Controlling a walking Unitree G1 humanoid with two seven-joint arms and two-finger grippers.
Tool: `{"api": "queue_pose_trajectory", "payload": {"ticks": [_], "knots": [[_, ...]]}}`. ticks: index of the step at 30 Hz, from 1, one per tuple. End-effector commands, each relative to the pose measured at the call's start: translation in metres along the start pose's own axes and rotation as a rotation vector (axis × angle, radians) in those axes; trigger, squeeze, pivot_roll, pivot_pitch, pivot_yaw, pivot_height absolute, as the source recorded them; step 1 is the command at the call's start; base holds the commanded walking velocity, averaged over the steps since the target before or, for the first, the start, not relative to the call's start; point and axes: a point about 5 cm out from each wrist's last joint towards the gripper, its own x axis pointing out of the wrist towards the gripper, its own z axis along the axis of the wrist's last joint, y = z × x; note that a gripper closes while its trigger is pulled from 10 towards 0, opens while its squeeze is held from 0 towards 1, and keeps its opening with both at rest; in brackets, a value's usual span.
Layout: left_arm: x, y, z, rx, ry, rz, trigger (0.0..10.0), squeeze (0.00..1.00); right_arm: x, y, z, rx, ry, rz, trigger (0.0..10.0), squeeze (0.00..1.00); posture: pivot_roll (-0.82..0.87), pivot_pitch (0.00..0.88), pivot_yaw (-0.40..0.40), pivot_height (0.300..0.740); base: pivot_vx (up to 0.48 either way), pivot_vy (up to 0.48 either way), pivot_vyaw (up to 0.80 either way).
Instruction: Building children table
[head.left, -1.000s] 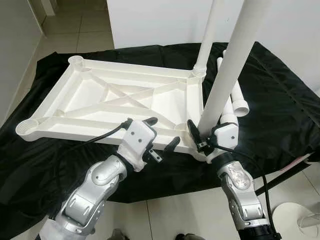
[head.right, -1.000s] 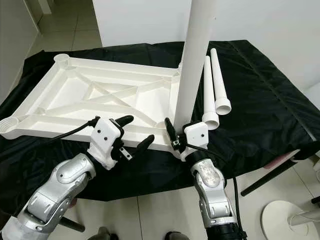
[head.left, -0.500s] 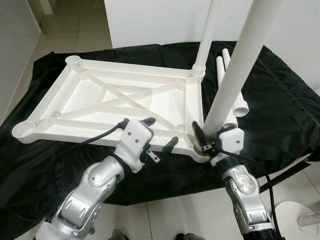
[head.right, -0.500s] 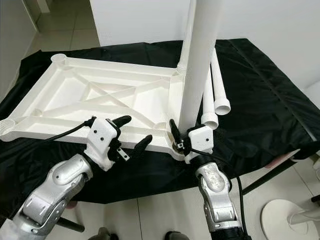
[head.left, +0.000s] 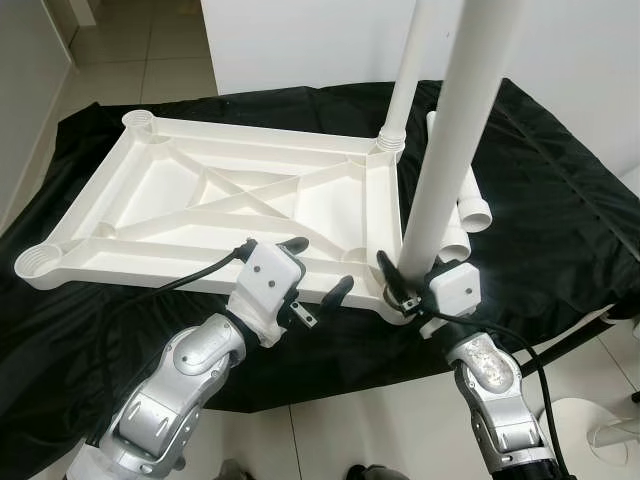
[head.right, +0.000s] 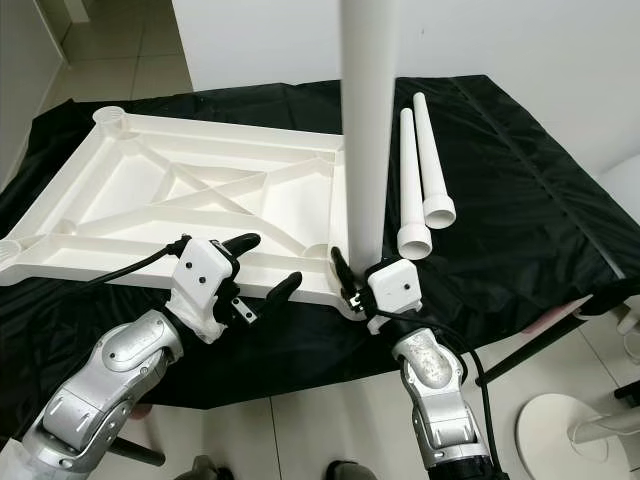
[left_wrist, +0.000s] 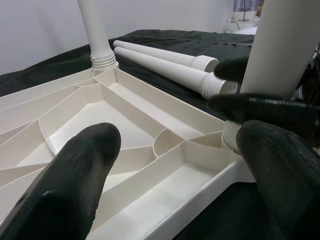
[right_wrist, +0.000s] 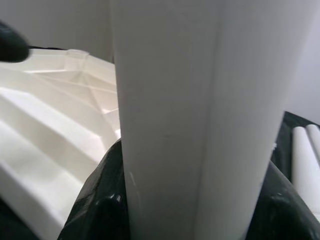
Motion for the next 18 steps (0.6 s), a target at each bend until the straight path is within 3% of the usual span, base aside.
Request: {"api": "queue_pose_trajectory", "payload": {"ticks": [1,11,14,18], "knots": [[-0.0032,-0.0047,-0.0002,0.000,0.009,-0.081,10.0,0.00,-0.0069,0.0078,-0.0165,0.015,0.089,0.044,10.0,0.00,0.00,0.128,0.000,0.740,0.000,0.000,0.00],[-0.0055,-0.0045,-0.0024,-0.006,0.020,-0.086,10.0,0.00,-0.0052,0.0104,-0.0174,0.041,0.073,0.079,10.0,0.00,0.00,0.127,0.001,0.740,0.000,0.000,0.00],[-0.0051,-0.0051,-0.0013,-0.005,0.018,-0.086,10.0,0.00,-0.0050,0.0096,-0.0241,0.120,0.095,0.058,10.0,0.00,0.00,0.127,0.001,0.740,0.000,0.000,0.00],[-0.0052,-0.0050,-0.0013,-0.004,0.018,-0.085,10.0,0.00,-0.0038,0.0116,-0.0252,0.144,0.101,0.082,10.0,0.00,0.01,0.129,0.001,0.740,0.000,0.000,0.00]]}}
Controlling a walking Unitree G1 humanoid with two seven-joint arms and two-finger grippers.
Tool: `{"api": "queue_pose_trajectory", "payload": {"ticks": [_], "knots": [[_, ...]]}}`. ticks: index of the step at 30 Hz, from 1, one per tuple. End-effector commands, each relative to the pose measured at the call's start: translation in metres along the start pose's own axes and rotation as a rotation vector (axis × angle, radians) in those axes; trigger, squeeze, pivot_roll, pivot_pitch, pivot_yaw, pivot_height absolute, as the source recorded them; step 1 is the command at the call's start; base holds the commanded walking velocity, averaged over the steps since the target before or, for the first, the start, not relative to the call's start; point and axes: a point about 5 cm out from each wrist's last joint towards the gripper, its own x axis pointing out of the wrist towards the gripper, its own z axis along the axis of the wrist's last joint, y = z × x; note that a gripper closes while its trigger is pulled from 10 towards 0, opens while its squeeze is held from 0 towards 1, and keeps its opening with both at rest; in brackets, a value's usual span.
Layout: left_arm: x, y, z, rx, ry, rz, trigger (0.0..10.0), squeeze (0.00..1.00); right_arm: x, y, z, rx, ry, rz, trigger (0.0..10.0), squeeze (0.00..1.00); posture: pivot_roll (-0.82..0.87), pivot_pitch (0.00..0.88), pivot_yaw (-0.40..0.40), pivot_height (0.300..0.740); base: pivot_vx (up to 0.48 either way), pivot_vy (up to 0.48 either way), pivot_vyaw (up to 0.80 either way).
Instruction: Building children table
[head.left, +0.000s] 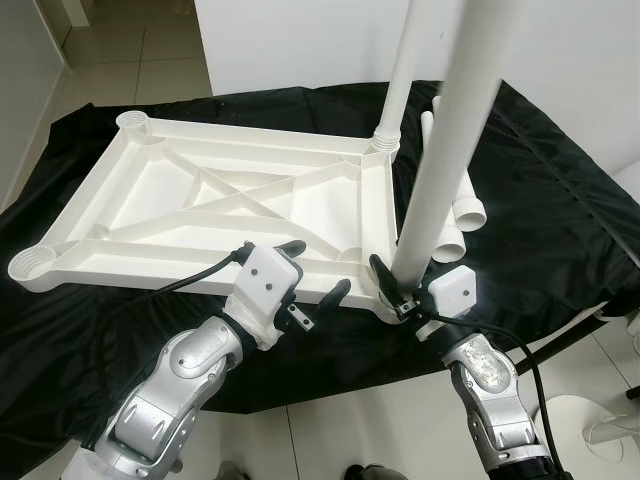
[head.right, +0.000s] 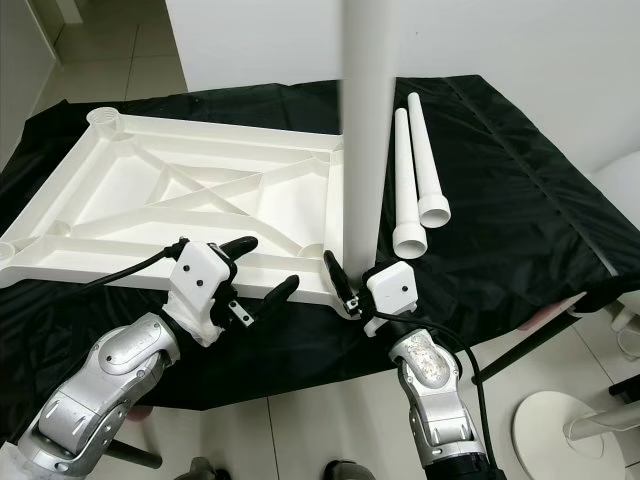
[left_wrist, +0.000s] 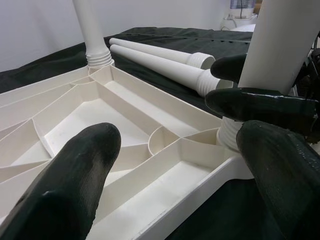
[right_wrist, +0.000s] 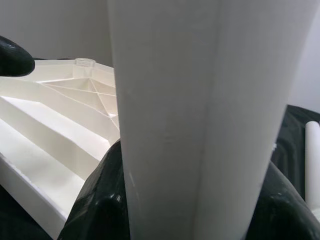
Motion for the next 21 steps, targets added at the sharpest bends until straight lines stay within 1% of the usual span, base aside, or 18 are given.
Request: {"api": "queue_pose_trajectory", "payload": {"ticks": [1,2,3,11,12,15,17,20,21], "knots": [[-0.0020,-0.0051,0.0010,-0.003,0.003,-0.085,10.0,0.00,-0.0063,0.0096,-0.0212,0.059,0.117,0.042,10.0,0.00,0.01,0.129,0.001,0.740,0.000,0.000,0.00],[-0.0023,-0.0053,0.0012,-0.001,0.003,-0.084,10.0,0.00,-0.0037,0.0096,-0.0214,0.108,0.112,0.031,10.0,0.00,0.01,0.130,-0.003,0.740,0.000,0.000,0.00],[-0.0024,-0.0053,0.0012,-0.001,0.003,-0.083,10.0,0.00,-0.0026,0.0098,-0.0215,0.124,0.110,0.031,10.0,0.00,0.01,0.130,-0.002,0.740,0.000,0.000,0.00],[-0.0021,-0.0061,0.0017,-0.001,0.000,-0.081,10.0,0.00,0.0004,0.0122,-0.0230,0.161,0.117,0.047,10.0,0.00,0.01,0.128,-0.008,0.740,0.000,0.000,0.00],[-0.0021,-0.0059,0.0016,0.000,0.000,-0.079,10.0,0.00,0.0001,0.0125,-0.0240,0.184,0.122,0.045,10.0,0.00,0.01,0.127,-0.010,0.740,0.000,0.000,0.00],[-0.0022,-0.0060,0.0016,0.000,0.000,-0.078,10.0,0.00,0.0001,0.0121,-0.0241,0.193,0.123,0.040,10.0,0.00,0.01,0.127,-0.010,0.740,0.000,0.000,0.00],[-0.0023,-0.0066,0.0019,-0.001,-0.002,-0.078,10.0,0.00,-0.0001,0.0105,-0.0249,0.221,0.129,0.028,10.0,0.00,0.01,0.125,-0.012,0.740,0.000,0.000,0.00],[-0.0025,-0.0070,0.0018,-0.001,-0.001,-0.079,10.0,0.00,-0.0007,0.0102,-0.0259,0.234,0.134,0.022,10.0,0.00,0.01,0.123,-0.012,0.740,0.000,0.000,0.00],[-0.0028,-0.0073,0.0019,0.000,-0.001,-0.080,10.0,0.00,-0.0014,0.0098,-0.0270,0.255,0.138,0.007,10.0,0.00,0.01,0.122,-0.012,0.740,0.000,0.000,0.00]]}}
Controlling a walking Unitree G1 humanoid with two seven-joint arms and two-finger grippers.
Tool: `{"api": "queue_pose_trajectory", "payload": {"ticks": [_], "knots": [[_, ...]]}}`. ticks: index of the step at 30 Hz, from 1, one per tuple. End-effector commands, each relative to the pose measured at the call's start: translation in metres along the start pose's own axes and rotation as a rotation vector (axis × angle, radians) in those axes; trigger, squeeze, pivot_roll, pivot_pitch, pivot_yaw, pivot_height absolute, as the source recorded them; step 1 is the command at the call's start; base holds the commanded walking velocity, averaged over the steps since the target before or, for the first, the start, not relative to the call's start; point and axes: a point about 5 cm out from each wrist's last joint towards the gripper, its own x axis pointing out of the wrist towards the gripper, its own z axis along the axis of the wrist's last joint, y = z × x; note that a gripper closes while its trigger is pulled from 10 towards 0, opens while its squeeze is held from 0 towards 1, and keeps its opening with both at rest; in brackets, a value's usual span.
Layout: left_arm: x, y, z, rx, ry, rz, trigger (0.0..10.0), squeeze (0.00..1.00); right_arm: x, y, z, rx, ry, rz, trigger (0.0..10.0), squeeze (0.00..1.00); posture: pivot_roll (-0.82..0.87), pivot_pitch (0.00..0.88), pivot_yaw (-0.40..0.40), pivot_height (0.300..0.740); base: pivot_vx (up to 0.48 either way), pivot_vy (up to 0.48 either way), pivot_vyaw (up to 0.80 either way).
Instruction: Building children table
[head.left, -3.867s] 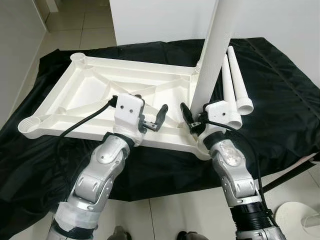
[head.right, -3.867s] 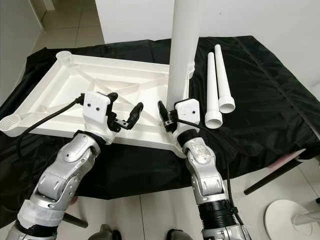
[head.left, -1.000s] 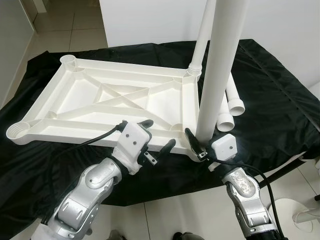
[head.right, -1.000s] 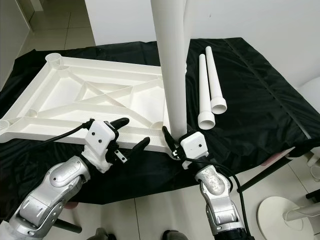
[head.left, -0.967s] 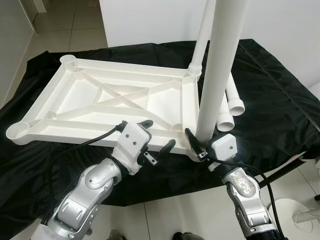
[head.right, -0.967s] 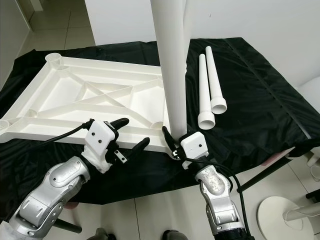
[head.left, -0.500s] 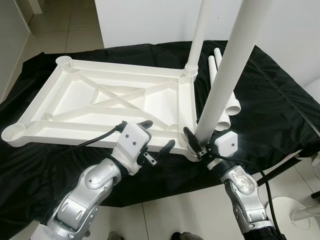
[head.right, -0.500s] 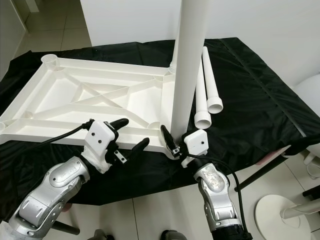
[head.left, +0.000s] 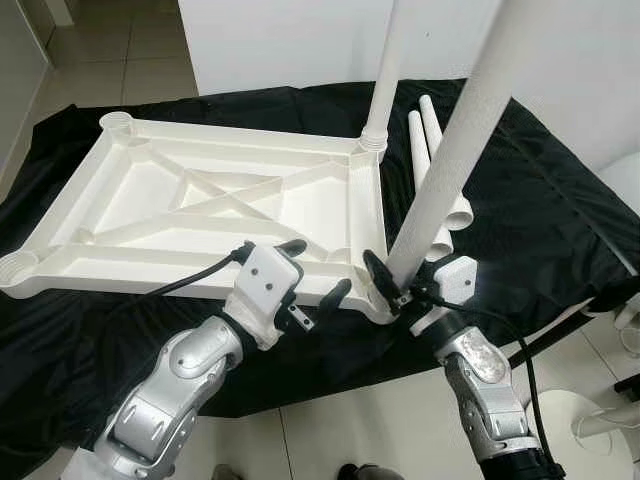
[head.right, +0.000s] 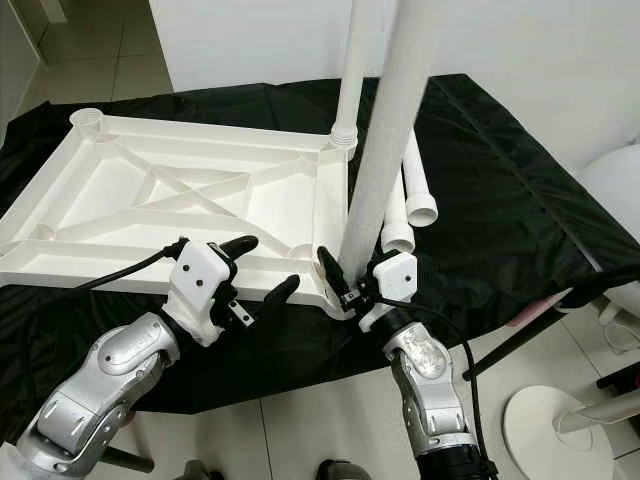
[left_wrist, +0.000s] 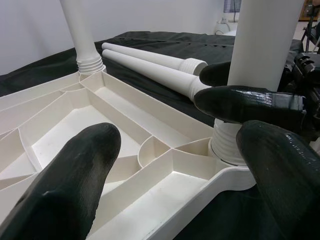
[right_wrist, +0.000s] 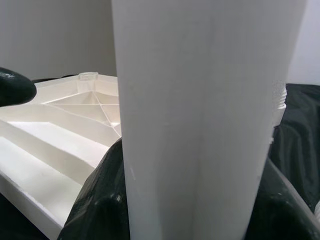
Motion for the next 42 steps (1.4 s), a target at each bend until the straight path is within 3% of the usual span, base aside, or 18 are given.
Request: {"api": "queue_pose_trajectory", "payload": {"ticks": [1,9,13,15,17,30,38,42], "knots": [[-0.002,-0.007,0.000,-0.003,0.005,-0.078,10.0,0.00,-0.008,0.005,-0.026,0.076,0.136,-0.006,10.0,0.00,0.01,0.122,-0.012,0.740,0.000,0.000,0.00],[-0.003,-0.005,0.001,0.001,0.006,-0.079,10.0,0.00,-0.012,0.004,-0.030,0.130,0.153,-0.047,10.0,0.00,0.01,0.118,-0.010,0.740,0.000,0.000,0.00],[-0.003,-0.006,0.000,0.004,0.007,-0.082,10.0,0.00,-0.014,0.006,-0.026,0.040,0.117,-0.025,10.0,0.00,0.01,0.114,-0.007,0.740,0.000,0.000,0.00],[-0.003,-0.006,0.000,0.006,0.007,-0.082,10.0,0.00,-0.019,0.008,-0.024,-0.067,0.084,0.005,10.0,0.00,0.01,0.114,-0.005,0.740,0.000,0.000,0.00],[-0.003,-0.005,0.001,0.006,0.007,-0.080,10.0,0.00,-0.023,0.010,-0.024,-0.095,0.081,0.024,10.0,0.00,0.01,0.116,-0.004,0.740,0.000,0.000,0.00],[-0.004,-0.003,0.002,0.008,0.010,-0.076,10.0,0.00,-0.034,0.008,-0.035,-0.077,0.106,0.011,10.0,0.00,0.01,0.136,0.008,0.740,0.000,0.000,0.00],[-0.005,-0.002,0.003,0.014,0.014,-0.076,10.0,0.00,-0.025,0.008,-0.039,0.043,0.120,-0.003,10.0,0.00,0.01,0.143,0.012,0.740,0.000,0.000,0.00],[-0.004,-0.002,0.003,0.017,0.013,-0.076,10.0,0.00,-0.021,0.006,-0.040,-0.010,0.179,0.059,10.0,0.00,0.02,0.142,0.008,0.740,0.000,0.000,0.00]]}}
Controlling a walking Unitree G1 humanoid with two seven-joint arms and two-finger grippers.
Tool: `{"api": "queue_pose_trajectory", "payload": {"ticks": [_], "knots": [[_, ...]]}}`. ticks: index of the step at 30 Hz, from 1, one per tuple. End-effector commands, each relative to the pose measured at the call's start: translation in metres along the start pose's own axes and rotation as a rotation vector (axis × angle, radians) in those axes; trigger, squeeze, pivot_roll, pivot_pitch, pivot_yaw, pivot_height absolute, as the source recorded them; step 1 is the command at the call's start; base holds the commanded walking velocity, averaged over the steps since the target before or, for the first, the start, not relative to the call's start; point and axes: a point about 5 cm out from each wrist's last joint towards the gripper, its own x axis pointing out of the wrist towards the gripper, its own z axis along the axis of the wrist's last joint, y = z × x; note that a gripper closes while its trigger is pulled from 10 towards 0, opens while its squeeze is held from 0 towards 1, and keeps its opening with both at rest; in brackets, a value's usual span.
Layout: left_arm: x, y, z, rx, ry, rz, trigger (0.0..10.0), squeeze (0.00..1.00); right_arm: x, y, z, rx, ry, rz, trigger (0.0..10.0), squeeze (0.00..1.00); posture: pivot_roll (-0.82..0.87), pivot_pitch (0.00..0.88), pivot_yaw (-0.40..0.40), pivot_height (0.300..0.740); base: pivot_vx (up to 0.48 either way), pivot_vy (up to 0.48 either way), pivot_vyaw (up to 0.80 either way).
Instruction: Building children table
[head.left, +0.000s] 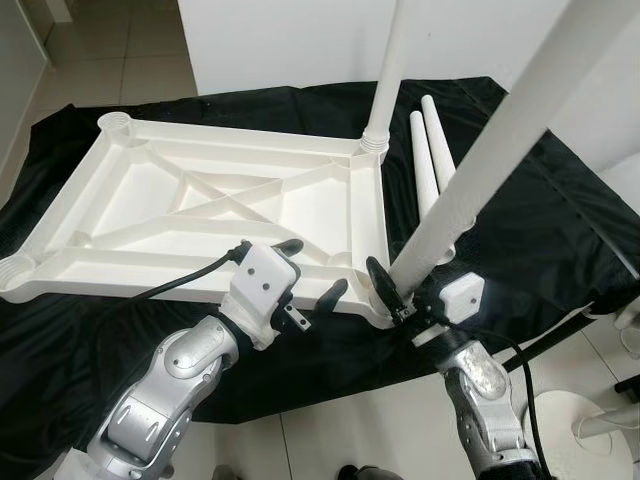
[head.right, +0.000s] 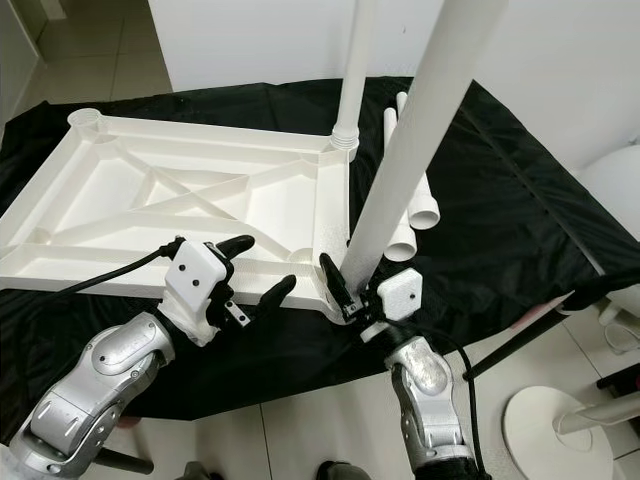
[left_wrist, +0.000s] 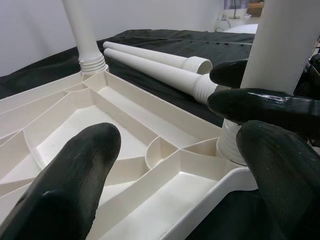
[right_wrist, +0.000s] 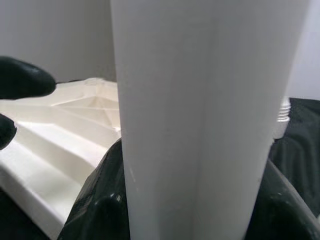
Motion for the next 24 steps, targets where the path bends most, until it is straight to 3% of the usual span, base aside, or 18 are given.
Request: {"api": "queue_pose_trajectory", "payload": {"ticks": [1,8,16,19,21,24], "knots": [[-0.001,-0.004,0.001,0.001,0.004,-0.075,10.0,0.00,-0.013,0.006,-0.034,0.016,0.224,0.040,10.0,0.00,0.02,0.142,0.007,0.740,0.000,0.000,0.00],[-0.003,-0.003,0.001,0.002,0.008,-0.068,10.0,0.00,-0.013,0.002,-0.030,0.004,0.271,0.088,10.0,0.00,0.02,0.144,0.004,0.740,0.000,0.000,0.00],[-0.004,-0.003,0.001,-0.001,0.007,-0.067,10.0,0.00,-0.018,-0.003,-0.034,0.068,0.318,0.060,10.0,0.00,0.01,0.146,0.001,0.740,0.000,0.000,0.00],[-0.003,-0.003,0.001,-0.001,0.007,-0.066,10.0,0.00,-0.021,-0.004,-0.034,0.115,0.288,0.028,10.0,0.00,0.01,0.146,0.003,0.740,0.000,0.000,0.00],[-0.003,-0.004,0.002,-0.002,0.005,-0.069,10.0,0.00,-0.022,-0.004,-0.032,0.219,0.235,-0.042,10.0,0.00,0.01,0.145,0.002,0.740,0.000,0.000,0.00],[-0.003,-0.004,0.002,-0.002,0.005,-0.070,10.0,0.00,-0.022,0.000,-0.030,0.279,0.204,-0.062,10.0,0.00,0.01,0.146,0.002,0.740,0.000,0.000,0.00]]}}
